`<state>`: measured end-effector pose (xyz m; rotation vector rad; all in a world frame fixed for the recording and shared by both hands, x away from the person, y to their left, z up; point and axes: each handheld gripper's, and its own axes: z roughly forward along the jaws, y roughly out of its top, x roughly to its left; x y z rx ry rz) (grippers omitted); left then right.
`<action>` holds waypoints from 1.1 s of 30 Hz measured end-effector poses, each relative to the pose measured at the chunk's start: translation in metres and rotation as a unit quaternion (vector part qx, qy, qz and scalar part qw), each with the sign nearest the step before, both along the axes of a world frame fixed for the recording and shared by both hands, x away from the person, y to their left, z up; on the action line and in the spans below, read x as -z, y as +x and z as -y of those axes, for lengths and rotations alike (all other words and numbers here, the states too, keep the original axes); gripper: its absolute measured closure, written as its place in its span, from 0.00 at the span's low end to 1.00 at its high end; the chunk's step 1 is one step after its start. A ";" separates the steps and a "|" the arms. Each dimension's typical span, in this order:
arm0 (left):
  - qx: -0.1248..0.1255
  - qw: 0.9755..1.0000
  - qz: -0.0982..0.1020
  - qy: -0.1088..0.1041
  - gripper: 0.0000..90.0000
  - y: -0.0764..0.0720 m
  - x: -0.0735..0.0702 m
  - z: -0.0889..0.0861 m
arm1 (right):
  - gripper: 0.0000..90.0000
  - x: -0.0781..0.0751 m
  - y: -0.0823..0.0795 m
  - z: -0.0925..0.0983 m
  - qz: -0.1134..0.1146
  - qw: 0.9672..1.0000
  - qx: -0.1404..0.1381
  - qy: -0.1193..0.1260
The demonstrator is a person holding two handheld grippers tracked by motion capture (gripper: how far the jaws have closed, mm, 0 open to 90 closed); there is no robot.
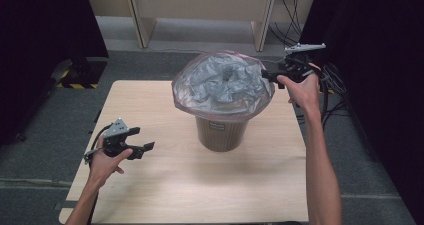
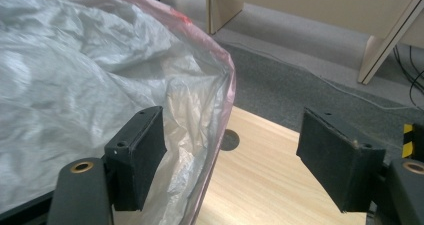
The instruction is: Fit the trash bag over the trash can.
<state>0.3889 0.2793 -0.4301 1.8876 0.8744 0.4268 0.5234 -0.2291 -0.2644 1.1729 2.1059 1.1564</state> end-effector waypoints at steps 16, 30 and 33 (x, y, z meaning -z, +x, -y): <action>0.016 0.997 0.050 -0.050 0.16 0.019 -0.102 0.038 | 0.34 0.012 0.006 0.001 -0.008 1.000 0.001 0.003; 0.023 0.995 0.039 -0.084 0.16 0.050 -0.131 0.056 | 0.36 0.016 0.008 0.000 -0.012 1.000 0.000 0.003; 0.026 0.996 0.041 -0.068 0.16 0.054 -0.134 0.063 | 0.36 0.017 0.008 0.000 -0.012 1.000 -0.001 0.003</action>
